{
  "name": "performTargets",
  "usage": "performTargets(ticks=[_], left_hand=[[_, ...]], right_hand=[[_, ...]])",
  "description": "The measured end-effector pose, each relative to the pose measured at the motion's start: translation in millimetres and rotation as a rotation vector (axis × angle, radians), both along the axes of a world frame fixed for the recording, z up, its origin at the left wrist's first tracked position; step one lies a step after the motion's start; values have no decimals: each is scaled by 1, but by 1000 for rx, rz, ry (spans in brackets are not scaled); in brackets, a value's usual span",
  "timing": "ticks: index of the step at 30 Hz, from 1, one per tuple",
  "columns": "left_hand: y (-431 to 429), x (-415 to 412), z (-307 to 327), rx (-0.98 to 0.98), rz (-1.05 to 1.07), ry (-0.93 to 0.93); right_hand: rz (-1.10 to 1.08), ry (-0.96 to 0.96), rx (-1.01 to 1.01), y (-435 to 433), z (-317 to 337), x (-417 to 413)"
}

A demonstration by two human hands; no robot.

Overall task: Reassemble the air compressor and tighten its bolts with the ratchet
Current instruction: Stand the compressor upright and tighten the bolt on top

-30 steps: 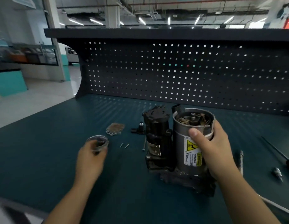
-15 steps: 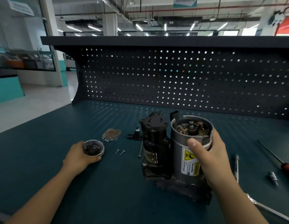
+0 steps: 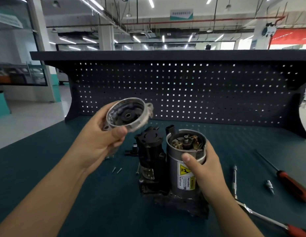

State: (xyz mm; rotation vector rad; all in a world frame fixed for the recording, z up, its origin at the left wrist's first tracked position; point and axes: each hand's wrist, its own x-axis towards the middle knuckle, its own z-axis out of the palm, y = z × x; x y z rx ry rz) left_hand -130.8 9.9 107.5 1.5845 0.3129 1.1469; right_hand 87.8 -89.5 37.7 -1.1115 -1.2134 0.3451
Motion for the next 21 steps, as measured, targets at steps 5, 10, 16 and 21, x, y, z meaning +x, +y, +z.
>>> performTargets(ticks=[5,10,16,21], left_hand=[[-13,26,30,158,30,130],[-16,44,40,191,-18,267],[-17,60,39,334,39,367],[-29,67,37,557,153,478]], right_hand=[[-2,1,3,0,1,0],[2,7,9,-3,2,0],[27,22,20,-3,0,2],[50,27,16,-1,0,2]])
